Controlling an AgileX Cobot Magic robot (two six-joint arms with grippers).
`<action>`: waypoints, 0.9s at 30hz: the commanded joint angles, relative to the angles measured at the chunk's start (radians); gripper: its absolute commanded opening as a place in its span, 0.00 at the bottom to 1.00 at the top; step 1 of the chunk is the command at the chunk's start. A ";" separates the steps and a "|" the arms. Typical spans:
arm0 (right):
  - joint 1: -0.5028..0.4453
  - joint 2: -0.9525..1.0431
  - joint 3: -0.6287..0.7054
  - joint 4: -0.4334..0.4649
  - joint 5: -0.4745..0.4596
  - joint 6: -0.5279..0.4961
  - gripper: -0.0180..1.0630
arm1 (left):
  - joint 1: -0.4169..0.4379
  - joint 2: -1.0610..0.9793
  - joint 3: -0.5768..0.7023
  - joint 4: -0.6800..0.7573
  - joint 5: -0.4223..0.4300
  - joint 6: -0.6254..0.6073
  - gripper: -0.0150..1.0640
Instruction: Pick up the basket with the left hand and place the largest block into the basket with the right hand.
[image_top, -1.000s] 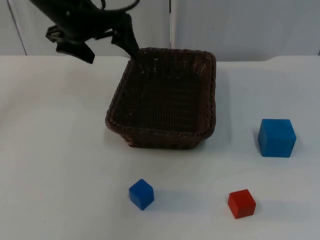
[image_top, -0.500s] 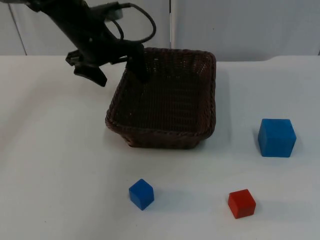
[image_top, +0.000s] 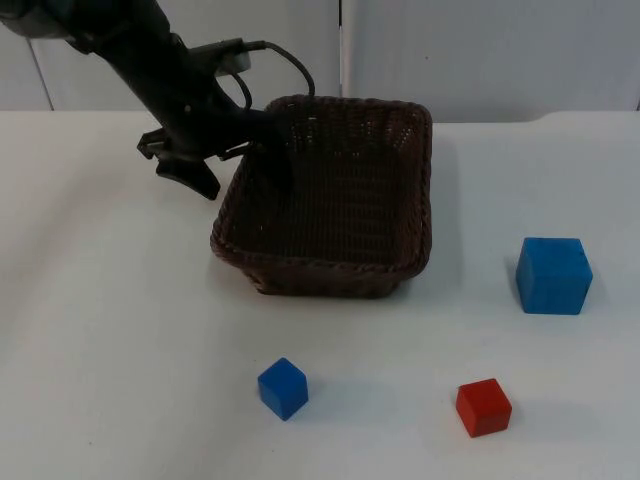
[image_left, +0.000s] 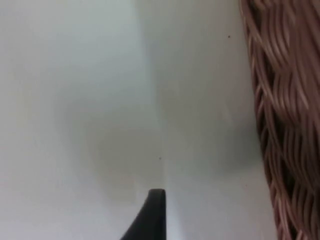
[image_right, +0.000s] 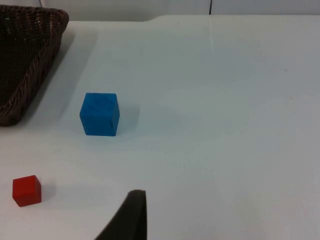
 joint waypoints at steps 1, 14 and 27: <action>-0.006 -0.003 0.006 -0.021 -0.008 -0.003 0.99 | -0.003 0.003 -0.007 -0.006 0.005 -0.005 0.82; -0.006 -0.003 0.006 -0.024 -0.008 -0.003 0.99 | -0.007 0.033 -0.005 -0.031 0.010 0.001 0.82; -0.006 -0.003 0.006 -0.024 -0.008 -0.003 0.99 | -0.003 0.000 -0.005 -0.037 0.014 0.001 0.48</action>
